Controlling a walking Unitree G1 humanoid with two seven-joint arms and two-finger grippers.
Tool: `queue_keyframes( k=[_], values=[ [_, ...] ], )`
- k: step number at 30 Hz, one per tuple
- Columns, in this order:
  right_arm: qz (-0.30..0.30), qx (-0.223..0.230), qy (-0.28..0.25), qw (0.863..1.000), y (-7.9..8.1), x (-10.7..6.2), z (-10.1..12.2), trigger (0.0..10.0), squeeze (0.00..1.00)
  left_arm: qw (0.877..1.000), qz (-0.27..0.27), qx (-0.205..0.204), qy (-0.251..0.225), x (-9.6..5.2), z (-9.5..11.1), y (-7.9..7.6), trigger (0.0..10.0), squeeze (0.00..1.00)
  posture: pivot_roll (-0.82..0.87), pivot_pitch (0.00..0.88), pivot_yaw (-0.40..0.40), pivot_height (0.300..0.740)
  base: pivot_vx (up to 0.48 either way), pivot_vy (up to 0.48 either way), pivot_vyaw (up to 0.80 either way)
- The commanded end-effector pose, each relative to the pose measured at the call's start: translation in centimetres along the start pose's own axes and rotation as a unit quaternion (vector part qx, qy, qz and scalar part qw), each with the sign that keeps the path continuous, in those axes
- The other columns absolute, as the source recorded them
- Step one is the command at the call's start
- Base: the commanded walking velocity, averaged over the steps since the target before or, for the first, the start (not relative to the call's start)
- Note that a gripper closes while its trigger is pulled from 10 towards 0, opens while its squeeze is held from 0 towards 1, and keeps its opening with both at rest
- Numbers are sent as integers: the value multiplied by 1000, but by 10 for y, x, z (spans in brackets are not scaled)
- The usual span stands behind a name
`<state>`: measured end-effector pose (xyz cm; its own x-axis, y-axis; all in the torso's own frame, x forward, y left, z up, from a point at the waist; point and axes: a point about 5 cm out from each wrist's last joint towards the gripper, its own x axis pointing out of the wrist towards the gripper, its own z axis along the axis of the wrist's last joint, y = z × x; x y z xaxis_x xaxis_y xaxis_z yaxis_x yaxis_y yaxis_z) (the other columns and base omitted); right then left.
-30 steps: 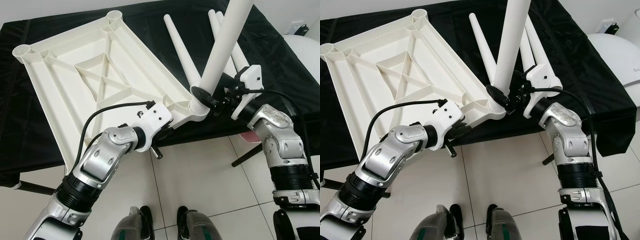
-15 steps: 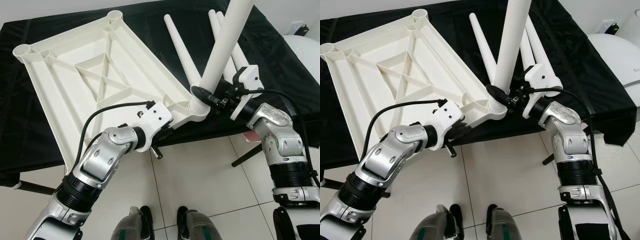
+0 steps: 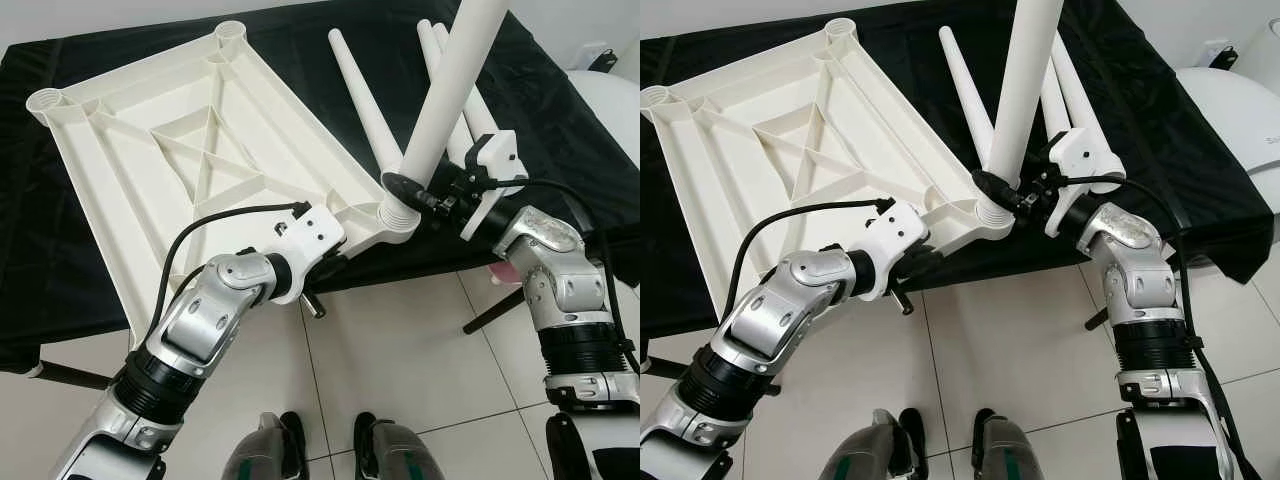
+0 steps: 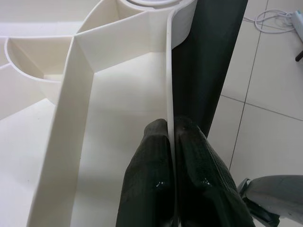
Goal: Building children table
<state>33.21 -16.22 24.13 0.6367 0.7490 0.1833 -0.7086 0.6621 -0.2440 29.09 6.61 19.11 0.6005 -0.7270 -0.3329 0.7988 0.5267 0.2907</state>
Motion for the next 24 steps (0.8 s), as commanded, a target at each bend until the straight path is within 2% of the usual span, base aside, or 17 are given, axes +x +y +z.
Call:
queue_keyframes(
  k=[1, 2, 3, 19, 24],
  values=[
    [12, 10, -2, 1000, 4, 1, -2, 8471, 0, 1000, 3, 2, -10, -2, 4, -1, 10000, 0, -84, 232, 32, 740, 0, 0, 0],
    [12, 10, -2, 1000, 4, 1, -2, 8471, 0, 1000, 3, 2, -10, -2, 4, -1, 10000, 0, -84, 232, 32, 740, 0, 0, 0],
    [11, 11, -1, 1000, 5, 1, -3, 10000, 0, 1000, 3, 3, -10, -2, 4, -1, 10000, 0, -82, 229, 34, 740, 0, 0, 0],
    [1, 17, -4, 1000, 7, 0, -4, 10000, 0, 1000, 3, 3, -8, -2, 4, 1, 10000, 0, -83, 237, 35, 740, 0, 0, 0],
    [-18, 23, -13, 999, 12, 0, -3, 10000, 0, 1000, 4, 1, -8, -3, 4, 1, 10000, 0, -82, 237, 34, 740, 0, 0, 0]
  ],
)
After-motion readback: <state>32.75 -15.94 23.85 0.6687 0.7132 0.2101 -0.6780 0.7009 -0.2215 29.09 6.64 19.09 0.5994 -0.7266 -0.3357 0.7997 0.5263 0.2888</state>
